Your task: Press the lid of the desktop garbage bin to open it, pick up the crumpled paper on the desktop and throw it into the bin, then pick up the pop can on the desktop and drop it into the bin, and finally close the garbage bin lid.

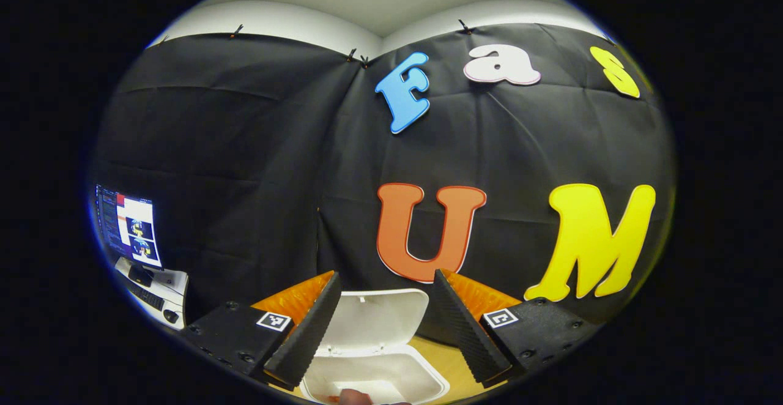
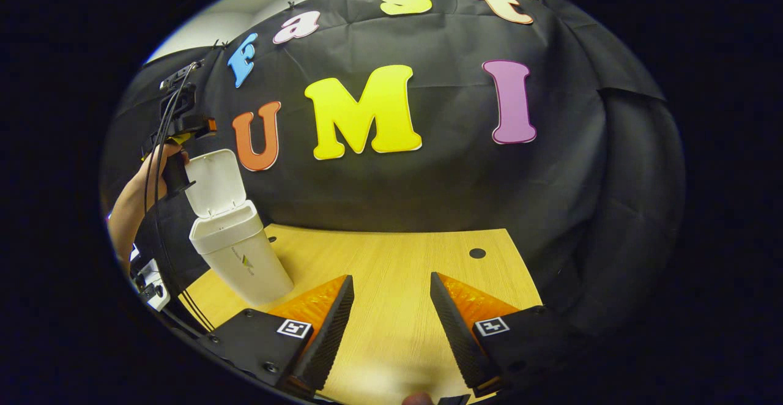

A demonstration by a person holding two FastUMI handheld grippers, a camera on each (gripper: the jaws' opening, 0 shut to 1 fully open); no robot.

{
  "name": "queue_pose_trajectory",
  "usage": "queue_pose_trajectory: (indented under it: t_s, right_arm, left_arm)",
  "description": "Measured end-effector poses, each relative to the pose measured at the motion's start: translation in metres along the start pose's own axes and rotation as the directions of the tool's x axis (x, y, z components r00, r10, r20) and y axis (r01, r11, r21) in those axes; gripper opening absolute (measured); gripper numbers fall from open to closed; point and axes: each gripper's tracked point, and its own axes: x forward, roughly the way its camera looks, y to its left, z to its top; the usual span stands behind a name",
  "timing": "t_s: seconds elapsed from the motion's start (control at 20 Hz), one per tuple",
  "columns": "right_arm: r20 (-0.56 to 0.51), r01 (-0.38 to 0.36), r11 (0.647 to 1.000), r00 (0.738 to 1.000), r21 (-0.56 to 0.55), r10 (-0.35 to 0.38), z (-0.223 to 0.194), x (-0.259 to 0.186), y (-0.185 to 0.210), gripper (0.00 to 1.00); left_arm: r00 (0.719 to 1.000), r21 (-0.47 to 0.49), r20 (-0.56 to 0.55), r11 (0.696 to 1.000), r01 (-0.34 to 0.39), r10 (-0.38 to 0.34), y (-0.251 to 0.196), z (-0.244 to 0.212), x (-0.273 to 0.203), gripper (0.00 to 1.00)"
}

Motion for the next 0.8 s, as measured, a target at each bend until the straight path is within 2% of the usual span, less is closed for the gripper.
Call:
queue_pose_trajectory:
  t_s: [0.15,0.4,0.45,0.5,0.8]
  right_arm:
    - [0.024,-0.018,1.000,1.000,-0.009,0.018,0.016,-0.003,0.007,0.81]
    - [0.046,-0.016,1.000,0.999,-0.027,0.017,0.029,-0.003,0.014,0.81]
    - [0.044,-0.013,1.000,0.999,-0.024,0.014,0.028,-0.004,0.015,0.81]
    - [0.041,-0.012,1.000,0.999,-0.022,0.013,0.026,-0.005,0.016,0.81]
    - [0.037,-0.009,1.000,0.999,-0.021,0.010,0.024,-0.010,0.014,0.81]
  left_arm:
    - [0.998,0.033,-0.013,0.998,-0.057,0.057,0.012,0.005,0.033,0.97]
    - [0.987,0.052,-0.116,0.993,-0.110,0.115,0.027,-0.025,0.069,0.93]
    - [0.983,0.063,-0.137,0.991,-0.114,0.122,0.030,-0.032,0.071,1.00]
    - [0.979,0.066,-0.164,0.991,-0.114,0.123,0.031,-0.041,0.074,0.93]
    - [0.958,0.058,-0.252,0.991,-0.124,0.135,0.029,-0.066,0.069,0.94]
